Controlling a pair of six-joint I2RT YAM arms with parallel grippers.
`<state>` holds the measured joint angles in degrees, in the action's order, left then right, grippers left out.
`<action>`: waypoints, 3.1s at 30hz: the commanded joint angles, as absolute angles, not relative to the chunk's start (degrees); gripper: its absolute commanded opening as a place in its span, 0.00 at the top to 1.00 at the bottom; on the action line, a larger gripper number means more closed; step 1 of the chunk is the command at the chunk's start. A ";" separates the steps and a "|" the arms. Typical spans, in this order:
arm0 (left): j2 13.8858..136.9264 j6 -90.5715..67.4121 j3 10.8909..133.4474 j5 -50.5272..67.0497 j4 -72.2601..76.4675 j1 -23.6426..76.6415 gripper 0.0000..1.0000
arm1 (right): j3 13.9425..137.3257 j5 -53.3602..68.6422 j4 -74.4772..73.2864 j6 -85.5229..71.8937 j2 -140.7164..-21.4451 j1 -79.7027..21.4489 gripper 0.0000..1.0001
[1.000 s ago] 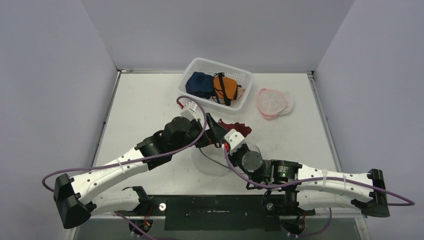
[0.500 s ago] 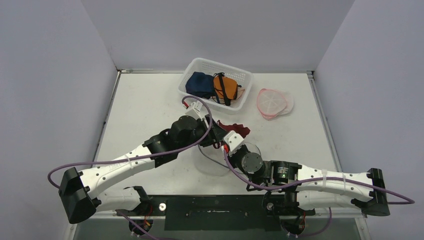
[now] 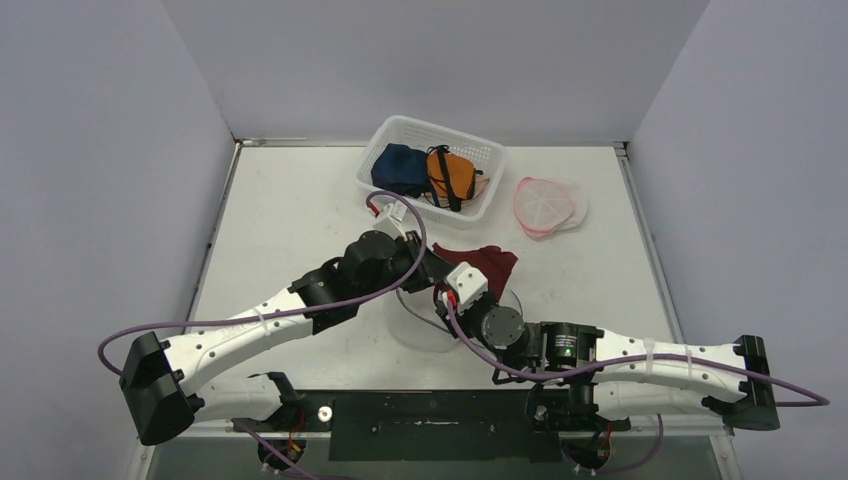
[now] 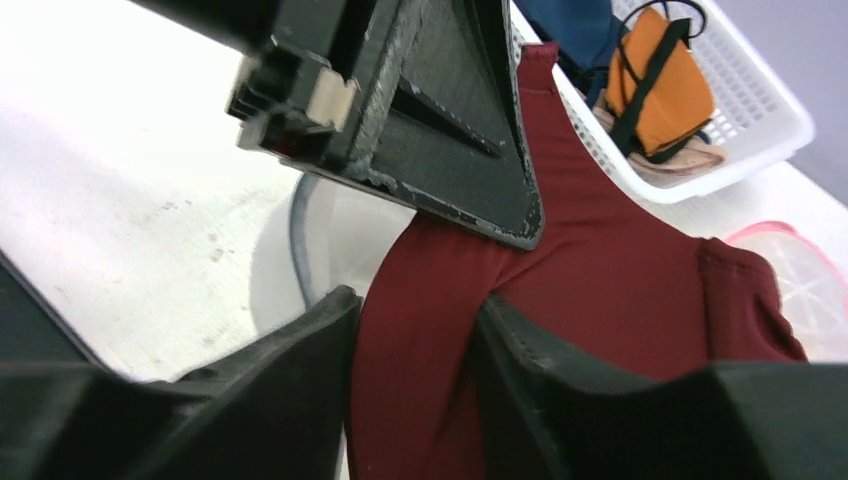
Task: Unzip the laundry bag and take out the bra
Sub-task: Pick up the bra from the laundry bag, then place the bra in the bin.
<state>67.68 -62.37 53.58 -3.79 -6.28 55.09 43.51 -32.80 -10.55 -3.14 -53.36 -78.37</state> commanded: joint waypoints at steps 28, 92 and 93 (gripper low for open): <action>59.70 -51.33 61.05 -7.07 1.65 36.47 1.00 | 56.94 -29.35 -14.27 -14.23 -38.92 -79.10 0.10; 126.98 -43.39 95.02 11.41 16.17 13.63 1.00 | 26.93 -48.88 -15.36 -30.45 -25.58 -79.07 0.08; 127.28 -43.20 95.20 11.04 16.17 13.81 1.00 | 26.90 -48.89 -15.50 -30.56 -25.58 -79.09 0.08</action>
<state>125.95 -44.53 92.62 12.47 15.92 13.17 26.33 -47.55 -15.99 -29.50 -25.04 -78.85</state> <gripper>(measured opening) 0.087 0.919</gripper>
